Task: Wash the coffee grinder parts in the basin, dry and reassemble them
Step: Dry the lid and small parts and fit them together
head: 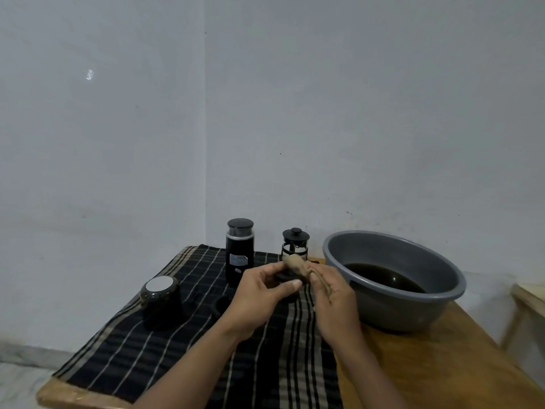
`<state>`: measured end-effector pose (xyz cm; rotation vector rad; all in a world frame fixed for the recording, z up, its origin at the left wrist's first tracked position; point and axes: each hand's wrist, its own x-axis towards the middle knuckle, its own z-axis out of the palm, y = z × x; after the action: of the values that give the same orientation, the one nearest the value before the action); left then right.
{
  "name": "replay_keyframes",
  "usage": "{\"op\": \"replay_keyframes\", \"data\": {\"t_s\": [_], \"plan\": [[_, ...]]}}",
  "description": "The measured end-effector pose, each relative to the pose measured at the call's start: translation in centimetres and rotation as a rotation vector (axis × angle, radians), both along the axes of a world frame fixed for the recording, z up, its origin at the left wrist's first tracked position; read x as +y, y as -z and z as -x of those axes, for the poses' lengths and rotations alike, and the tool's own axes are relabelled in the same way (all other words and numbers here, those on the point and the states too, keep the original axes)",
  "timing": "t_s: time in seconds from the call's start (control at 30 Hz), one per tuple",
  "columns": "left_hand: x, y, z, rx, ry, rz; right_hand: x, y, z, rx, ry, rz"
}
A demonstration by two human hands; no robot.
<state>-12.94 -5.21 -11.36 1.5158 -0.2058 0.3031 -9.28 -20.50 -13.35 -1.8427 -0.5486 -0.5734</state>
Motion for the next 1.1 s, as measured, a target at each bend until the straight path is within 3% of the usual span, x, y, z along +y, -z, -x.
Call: {"op": "replay_keyframes", "data": {"t_s": [0.1,0.2,0.3,0.4,0.47,0.57,0.63,0.8,0.9,1.0,1.1], "plan": [[-0.2,-0.5,-0.2,0.064,-0.065,0.197,0.4,0.5,0.9,0.057,-0.004,-0.112],[-0.3,-1.2,-0.2,0.067,-0.085,0.153,0.8,1.2,1.6,0.003,0.012,-0.048],[-0.6,-0.9,0.1,0.088,-0.034,0.087,0.4,1.1,1.0,0.066,0.007,-0.06],[-0.4,-1.1,-0.4,0.172,-0.027,0.157,0.4,-0.1,2.1,0.024,0.002,-0.158],[0.0,-1.4,-0.6,0.239,0.023,0.206,0.3,-0.8,2.6,-0.054,-0.042,-0.108],[0.0,-1.4,-0.5,0.226,0.083,-0.015,0.2,-0.8,2.3,-0.06,-0.119,0.001],[-0.4,-0.9,-0.8,0.181,-0.038,-0.085,0.4,-0.5,2.6,-0.037,-0.137,0.001],[-1.1,-0.3,-1.3,0.174,-0.239,0.048,1.4,-0.1,3.6,-0.04,-0.19,0.056],[-1.2,0.3,-1.2,0.123,-0.286,0.057,1.4,0.5,3.6,-0.199,-0.069,0.07],[-1.7,-0.1,-0.9,0.1,-0.364,0.028,1.5,0.7,3.4,-0.232,0.033,0.253],[-1.9,0.1,-1.1,0.169,-0.306,0.0,1.3,0.5,2.8,-0.287,0.193,0.524]]}}
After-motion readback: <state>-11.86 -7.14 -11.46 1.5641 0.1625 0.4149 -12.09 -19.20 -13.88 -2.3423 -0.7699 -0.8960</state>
